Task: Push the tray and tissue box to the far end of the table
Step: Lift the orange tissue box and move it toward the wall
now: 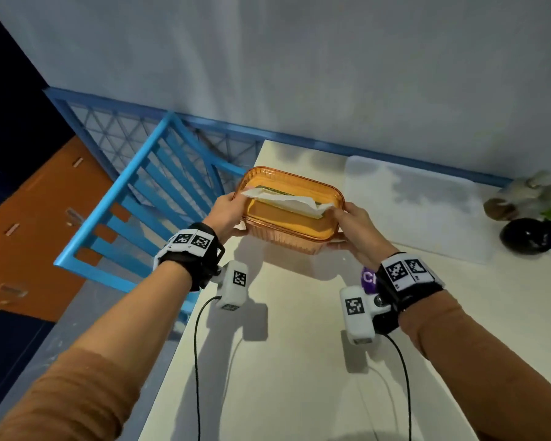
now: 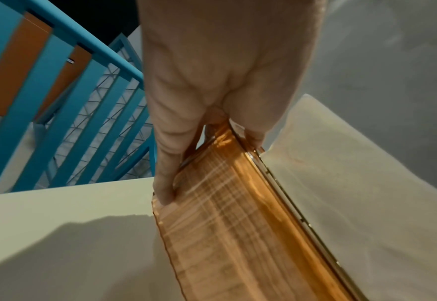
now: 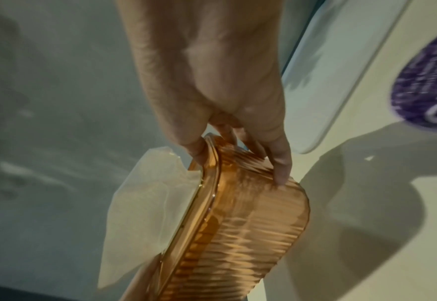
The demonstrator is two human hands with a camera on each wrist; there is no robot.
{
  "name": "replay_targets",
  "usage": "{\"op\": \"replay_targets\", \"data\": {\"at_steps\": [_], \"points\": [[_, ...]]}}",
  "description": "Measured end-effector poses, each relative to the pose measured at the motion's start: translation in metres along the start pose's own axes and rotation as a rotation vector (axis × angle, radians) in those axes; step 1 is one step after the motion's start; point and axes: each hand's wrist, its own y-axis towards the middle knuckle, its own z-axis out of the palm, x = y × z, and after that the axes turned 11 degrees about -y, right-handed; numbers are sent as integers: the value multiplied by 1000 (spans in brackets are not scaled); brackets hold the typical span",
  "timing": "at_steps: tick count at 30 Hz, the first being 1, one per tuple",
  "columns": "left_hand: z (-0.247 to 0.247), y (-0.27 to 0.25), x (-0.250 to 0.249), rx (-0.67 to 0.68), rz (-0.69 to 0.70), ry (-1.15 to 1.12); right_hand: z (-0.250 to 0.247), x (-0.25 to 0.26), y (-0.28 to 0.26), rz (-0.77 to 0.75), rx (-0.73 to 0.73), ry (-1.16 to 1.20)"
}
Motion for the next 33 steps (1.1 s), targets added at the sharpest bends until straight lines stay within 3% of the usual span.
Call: {"op": "replay_targets", "data": {"at_steps": [5,16,33], "points": [[21,63,-23,-16,-22,-33,-8,21,67,9,-77,-12],[37,176,-23,-53,-61,-11,-6,15,184,54,-126,29],[65,253,-59,-29,5,46,-30,41,276,-3,-271,-129]]}}
